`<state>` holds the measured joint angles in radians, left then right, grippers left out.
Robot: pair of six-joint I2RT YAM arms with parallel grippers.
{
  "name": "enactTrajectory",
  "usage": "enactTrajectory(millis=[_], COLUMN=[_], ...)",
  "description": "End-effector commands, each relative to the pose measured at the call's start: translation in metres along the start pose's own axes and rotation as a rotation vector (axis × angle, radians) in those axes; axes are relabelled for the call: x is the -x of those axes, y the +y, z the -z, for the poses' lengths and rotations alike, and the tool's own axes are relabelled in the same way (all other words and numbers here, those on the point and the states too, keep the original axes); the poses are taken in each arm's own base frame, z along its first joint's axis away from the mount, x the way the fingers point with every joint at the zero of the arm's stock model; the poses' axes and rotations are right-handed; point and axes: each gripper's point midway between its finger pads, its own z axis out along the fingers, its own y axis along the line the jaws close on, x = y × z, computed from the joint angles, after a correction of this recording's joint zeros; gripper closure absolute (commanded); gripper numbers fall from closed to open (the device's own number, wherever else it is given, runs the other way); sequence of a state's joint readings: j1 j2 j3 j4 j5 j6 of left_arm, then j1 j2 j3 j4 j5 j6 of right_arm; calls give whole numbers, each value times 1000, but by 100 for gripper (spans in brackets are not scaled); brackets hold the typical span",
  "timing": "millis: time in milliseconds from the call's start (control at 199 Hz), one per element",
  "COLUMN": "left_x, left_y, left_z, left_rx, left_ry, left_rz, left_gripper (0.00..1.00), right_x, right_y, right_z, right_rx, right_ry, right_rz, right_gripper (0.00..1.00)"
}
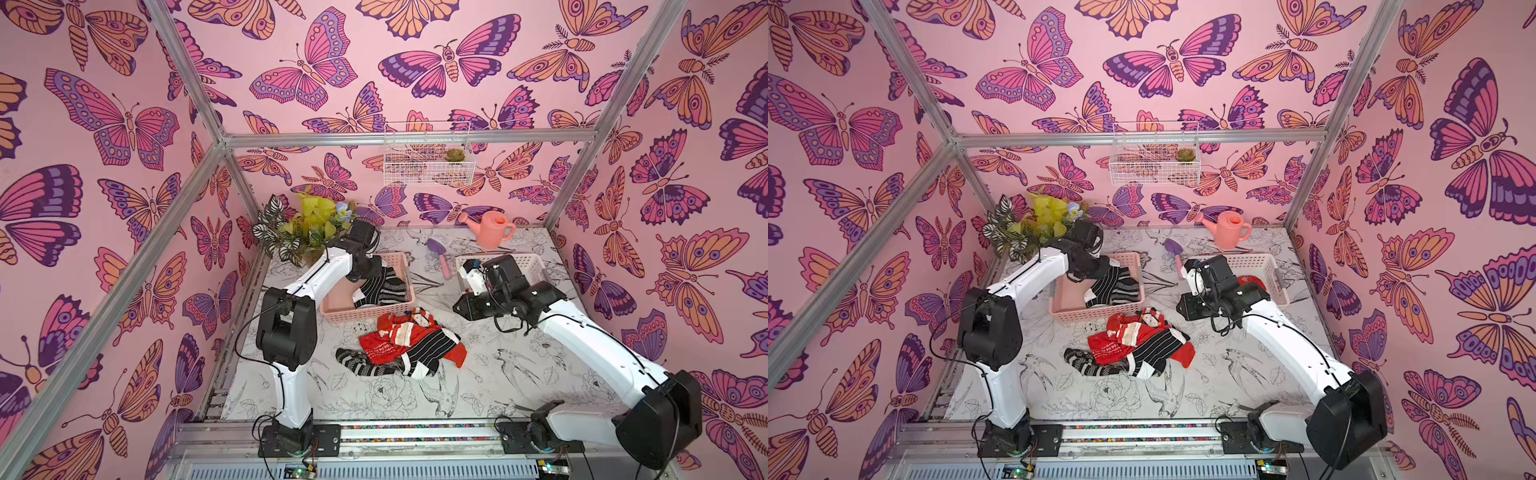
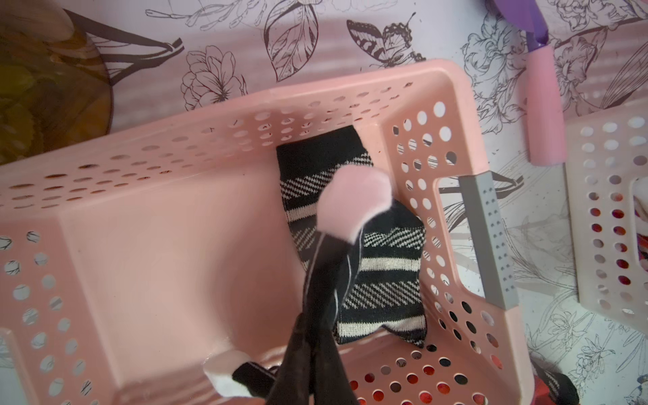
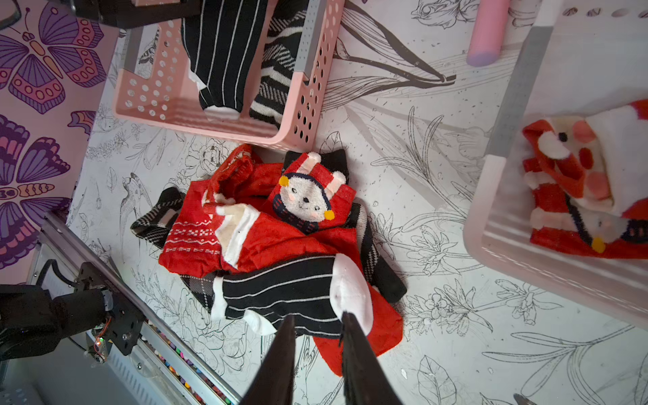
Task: Sort the socks into the basket by color
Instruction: Place the sock in the bin.
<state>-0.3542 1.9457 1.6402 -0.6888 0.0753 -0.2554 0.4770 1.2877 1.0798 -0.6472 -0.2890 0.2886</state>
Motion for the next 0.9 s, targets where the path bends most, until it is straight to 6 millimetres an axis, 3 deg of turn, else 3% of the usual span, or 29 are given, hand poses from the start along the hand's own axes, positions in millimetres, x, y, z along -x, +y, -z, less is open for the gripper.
enactTrajectory(millis=[0,311,622,892], left_x=[-4,-5,-7,-22], left_y=[8,10,11,12], left_z=[-10,-10,5,22], left_rx=[17,20,24,17], left_ry=[16,17,-5,-7], left_rz=[15,17,32,62], left_gripper=[89,73,72,70], right_x=[3,3,2,-1], right_y=[7,8,10,9], right_z=[6,7,5,2], right_rx=[11,15,29,30], right_ry=[-15,-17,-14,4], right_rz=[5,6,0,-14], right_gripper=[74,74,74,74])
